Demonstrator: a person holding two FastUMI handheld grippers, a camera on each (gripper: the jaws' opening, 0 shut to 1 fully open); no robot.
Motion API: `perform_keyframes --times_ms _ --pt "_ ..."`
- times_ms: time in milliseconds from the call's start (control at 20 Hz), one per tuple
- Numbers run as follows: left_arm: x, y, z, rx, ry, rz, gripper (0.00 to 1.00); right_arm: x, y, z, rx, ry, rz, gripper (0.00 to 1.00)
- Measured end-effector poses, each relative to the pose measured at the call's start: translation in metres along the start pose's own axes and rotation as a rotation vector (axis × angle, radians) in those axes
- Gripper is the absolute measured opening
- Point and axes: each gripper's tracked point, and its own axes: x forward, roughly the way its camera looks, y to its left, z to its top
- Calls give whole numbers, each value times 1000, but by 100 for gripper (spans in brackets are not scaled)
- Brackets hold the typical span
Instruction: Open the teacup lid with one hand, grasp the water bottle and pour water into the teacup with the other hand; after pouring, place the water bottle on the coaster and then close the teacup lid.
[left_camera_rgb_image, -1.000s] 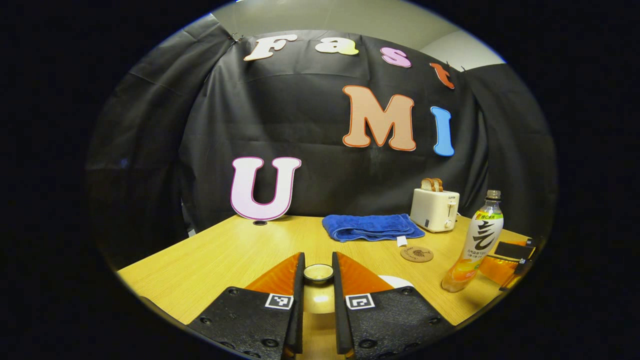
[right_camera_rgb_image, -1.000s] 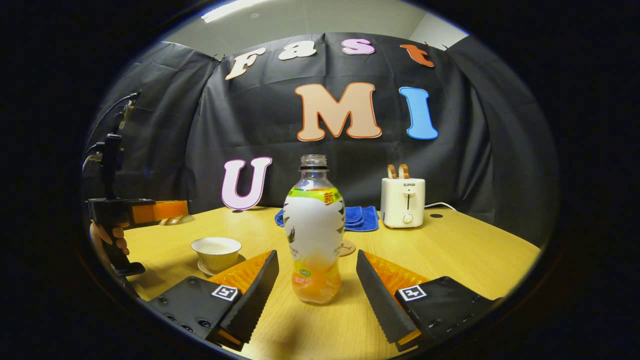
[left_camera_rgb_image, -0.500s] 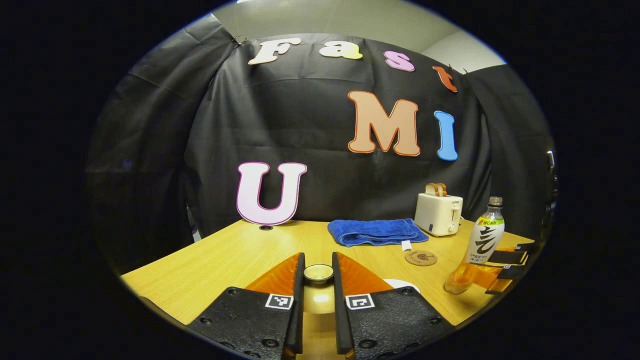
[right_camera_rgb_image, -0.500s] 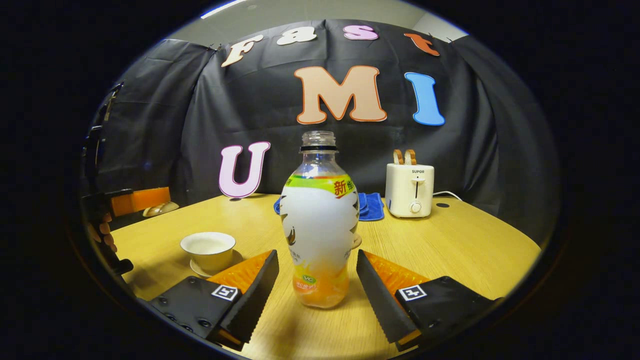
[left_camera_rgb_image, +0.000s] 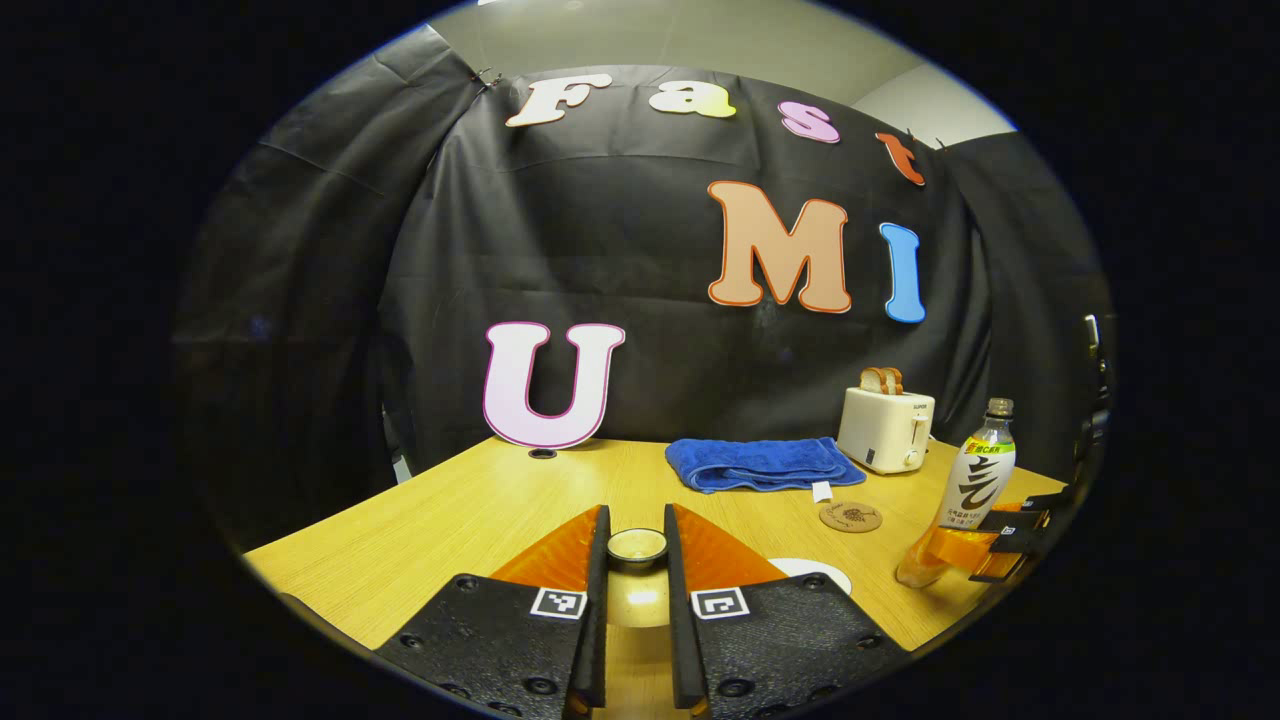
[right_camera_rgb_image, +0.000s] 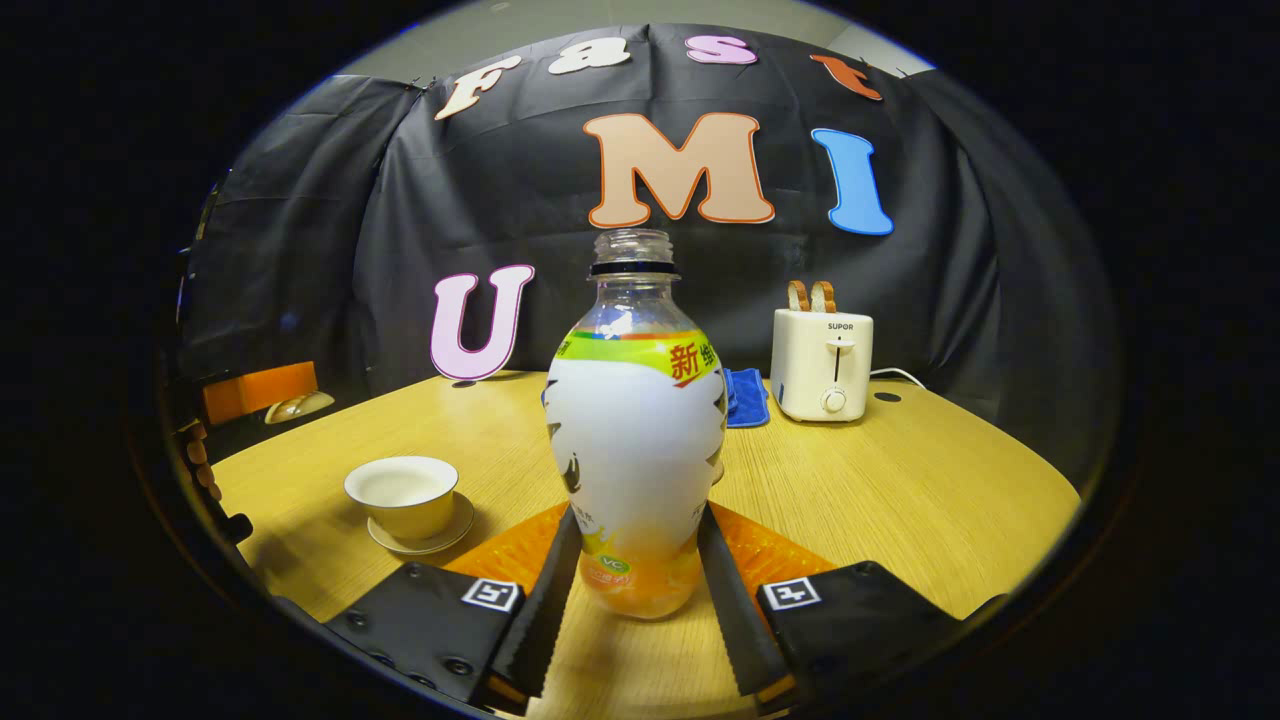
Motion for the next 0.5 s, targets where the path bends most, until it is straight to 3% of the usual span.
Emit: perform_keyframes --times_ms 100,250,500 --pt "-1 3 3 -2 -8 4 23 -1 2 0 -19 2 2 66" --pt "-2 7 7 -6 -15 10 23 -1 5 1 -67 11 10 70" --pt "-5 16 12 -9 -18 31 23 4 7 7 -235 5 -22 66"
